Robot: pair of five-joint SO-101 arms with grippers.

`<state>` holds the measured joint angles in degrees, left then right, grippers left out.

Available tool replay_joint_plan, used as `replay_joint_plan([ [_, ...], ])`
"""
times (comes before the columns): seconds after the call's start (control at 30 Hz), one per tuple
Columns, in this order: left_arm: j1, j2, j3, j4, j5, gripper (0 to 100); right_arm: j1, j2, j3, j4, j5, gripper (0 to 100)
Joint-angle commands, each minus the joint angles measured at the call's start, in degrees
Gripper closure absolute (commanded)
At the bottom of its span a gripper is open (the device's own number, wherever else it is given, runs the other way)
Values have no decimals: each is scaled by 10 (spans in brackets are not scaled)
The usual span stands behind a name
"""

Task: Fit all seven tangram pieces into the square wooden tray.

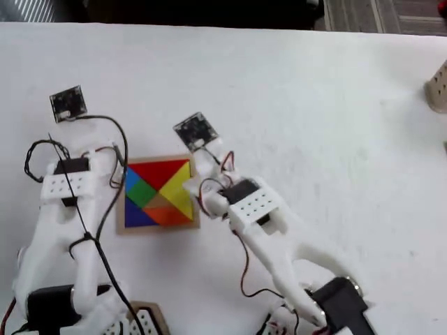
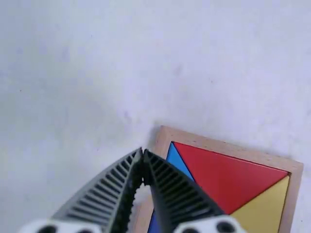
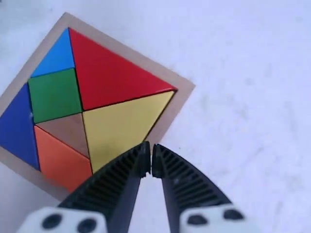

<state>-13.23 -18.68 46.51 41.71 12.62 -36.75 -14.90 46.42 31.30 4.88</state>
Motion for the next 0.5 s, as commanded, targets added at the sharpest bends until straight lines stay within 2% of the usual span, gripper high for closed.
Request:
replay_joint_plan([
  [0.0, 20, 0, -19, 14, -70, 976, 38, -45, -2, 52, -4, 981],
  [0.07, 31, 0, -18, 19, -100, 976, 65, -58, -4, 70, -4, 981],
  [0.2, 33, -32, 12, 4, -104, 976, 123, -112, 0, 80, -4, 981],
  [0.37, 36, -172, 124, -67, -109, 976, 189, -214, 41, 80, -9, 981],
  [0.47, 65, -257, 191, -91, -161, 974, 237, -281, 94, 44, -9, 981],
])
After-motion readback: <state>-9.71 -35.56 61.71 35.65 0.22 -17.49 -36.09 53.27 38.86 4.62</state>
